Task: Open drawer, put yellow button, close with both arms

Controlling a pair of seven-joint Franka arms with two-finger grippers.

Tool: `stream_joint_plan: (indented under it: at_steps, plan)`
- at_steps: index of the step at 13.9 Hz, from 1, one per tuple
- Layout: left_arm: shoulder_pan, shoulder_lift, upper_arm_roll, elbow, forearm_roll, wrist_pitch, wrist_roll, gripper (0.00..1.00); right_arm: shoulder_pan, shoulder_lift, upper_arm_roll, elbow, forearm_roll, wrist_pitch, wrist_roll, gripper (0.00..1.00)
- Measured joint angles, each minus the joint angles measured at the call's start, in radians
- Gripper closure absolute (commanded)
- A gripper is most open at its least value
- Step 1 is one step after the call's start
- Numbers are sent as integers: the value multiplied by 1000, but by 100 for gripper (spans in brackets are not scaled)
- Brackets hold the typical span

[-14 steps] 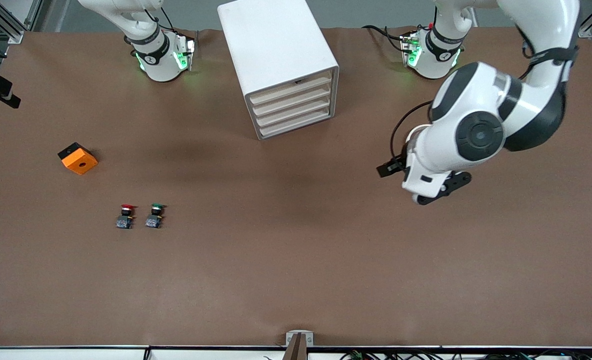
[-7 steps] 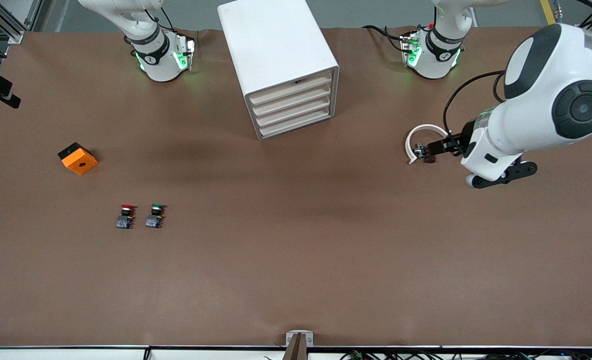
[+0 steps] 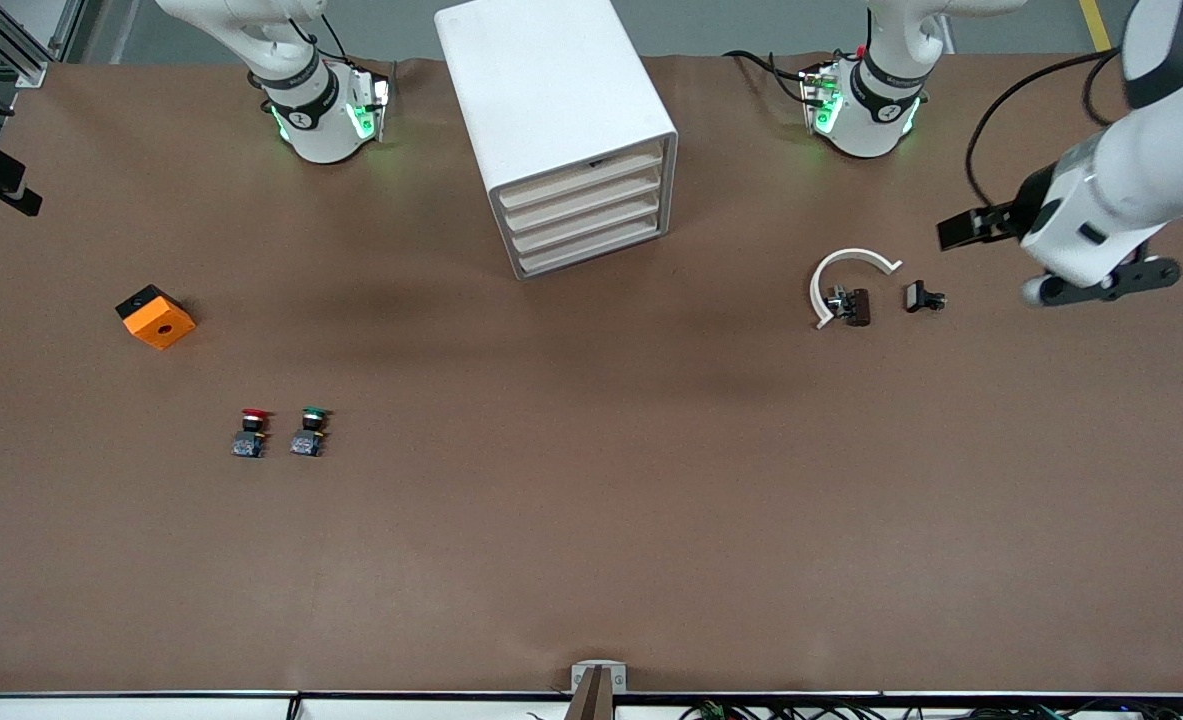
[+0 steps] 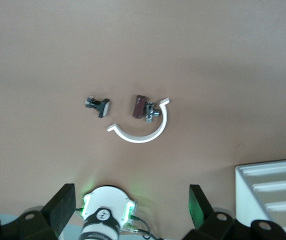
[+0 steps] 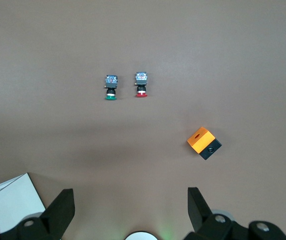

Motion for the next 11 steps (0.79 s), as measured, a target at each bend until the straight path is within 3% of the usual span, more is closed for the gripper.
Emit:
stream_joint_plan:
  at_steps: [2,7,11]
  plan:
    - [40,-102,17,-102,0,26,72,0,0,0,0,0,0,0,0,0]
    - [54,-354,49,-409,2,243,122,0,0,0,0,-1,0,0,0,0]
    - [56,-384,46,-407,17,308,153,0,0,0,-1,-1,0,0,0,0]
